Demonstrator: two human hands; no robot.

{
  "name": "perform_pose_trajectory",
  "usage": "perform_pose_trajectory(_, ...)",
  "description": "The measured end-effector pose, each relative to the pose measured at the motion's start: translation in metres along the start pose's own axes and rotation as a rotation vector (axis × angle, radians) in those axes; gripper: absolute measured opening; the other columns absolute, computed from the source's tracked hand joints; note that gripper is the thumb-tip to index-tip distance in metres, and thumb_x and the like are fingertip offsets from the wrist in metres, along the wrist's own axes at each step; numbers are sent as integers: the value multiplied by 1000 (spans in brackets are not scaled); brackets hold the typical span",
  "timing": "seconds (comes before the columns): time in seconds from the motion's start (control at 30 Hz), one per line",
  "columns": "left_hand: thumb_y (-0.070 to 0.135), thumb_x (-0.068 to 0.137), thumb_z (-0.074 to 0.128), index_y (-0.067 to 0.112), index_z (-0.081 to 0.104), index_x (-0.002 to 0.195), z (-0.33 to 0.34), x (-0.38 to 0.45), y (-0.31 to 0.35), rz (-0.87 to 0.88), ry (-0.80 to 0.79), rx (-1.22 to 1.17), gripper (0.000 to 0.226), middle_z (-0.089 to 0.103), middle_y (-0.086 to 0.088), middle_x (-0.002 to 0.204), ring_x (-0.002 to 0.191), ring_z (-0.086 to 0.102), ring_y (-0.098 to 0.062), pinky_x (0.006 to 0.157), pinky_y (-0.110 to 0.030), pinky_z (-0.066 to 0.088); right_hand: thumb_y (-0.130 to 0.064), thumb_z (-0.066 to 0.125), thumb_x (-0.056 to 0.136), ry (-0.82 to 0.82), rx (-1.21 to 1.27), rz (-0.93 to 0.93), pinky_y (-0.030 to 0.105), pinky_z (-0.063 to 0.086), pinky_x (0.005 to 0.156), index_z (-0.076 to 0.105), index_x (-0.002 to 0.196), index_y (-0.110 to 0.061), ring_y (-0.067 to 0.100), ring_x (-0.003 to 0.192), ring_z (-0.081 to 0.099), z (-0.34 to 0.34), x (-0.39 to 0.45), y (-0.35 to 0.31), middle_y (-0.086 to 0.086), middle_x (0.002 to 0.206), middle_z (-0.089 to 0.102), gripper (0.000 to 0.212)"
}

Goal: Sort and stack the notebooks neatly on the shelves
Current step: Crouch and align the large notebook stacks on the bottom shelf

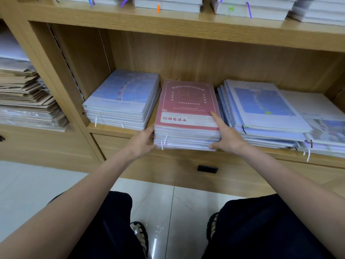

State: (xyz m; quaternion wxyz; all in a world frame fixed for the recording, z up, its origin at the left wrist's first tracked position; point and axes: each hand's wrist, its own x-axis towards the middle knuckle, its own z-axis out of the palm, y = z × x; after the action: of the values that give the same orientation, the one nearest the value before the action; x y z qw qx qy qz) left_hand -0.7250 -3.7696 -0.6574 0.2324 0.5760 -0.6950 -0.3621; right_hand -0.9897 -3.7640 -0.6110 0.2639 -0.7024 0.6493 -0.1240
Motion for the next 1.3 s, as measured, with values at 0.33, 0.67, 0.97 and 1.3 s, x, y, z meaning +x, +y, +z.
perform_pose_trajectory(0.33, 5, 77, 73, 12, 33, 142, 6, 8, -9, 63, 95, 250, 77, 63, -13, 119, 109, 59, -27, 97, -40, 45, -9, 80, 71, 52, 15, -23, 20, 39, 77, -1, 150, -33, 20, 88, 54, 6, -1, 13, 3, 149, 36, 116)
perform_pose_trajectory(0.67, -10, 78, 60, 0, 49, 126, -6, 50, -15, 32, 239, 113, 51, 66, -22, 97, 94, 64, -36, 88, -48, 51, -7, 79, 72, 106, 49, -12, 29, 46, 81, 4, 150, -33, 20, 77, 52, 4, 35, 1, 14, 129, 55, 111)
perform_pose_trajectory(0.97, -10, 80, 57, 3, 50, 125, -3, 52, -13, -6, 188, 119, 48, 67, -20, 95, 93, 64, -36, 88, -45, 51, -2, 77, 74, 98, 108, 50, 25, 43, 75, -5, 149, -34, 24, 98, 55, 3, 43, 3, 4, 140, 46, 115)
perform_pose_trajectory(1.3, -10, 81, 58, 4, 52, 125, -5, 52, -13, -20, 196, 80, 46, 68, -14, 103, 99, 64, -27, 95, -41, 49, 0, 75, 74, 66, 131, 53, 19, 37, 83, -3, 150, -32, 25, 118, 50, -2, 44, 0, 1, 143, 42, 113)
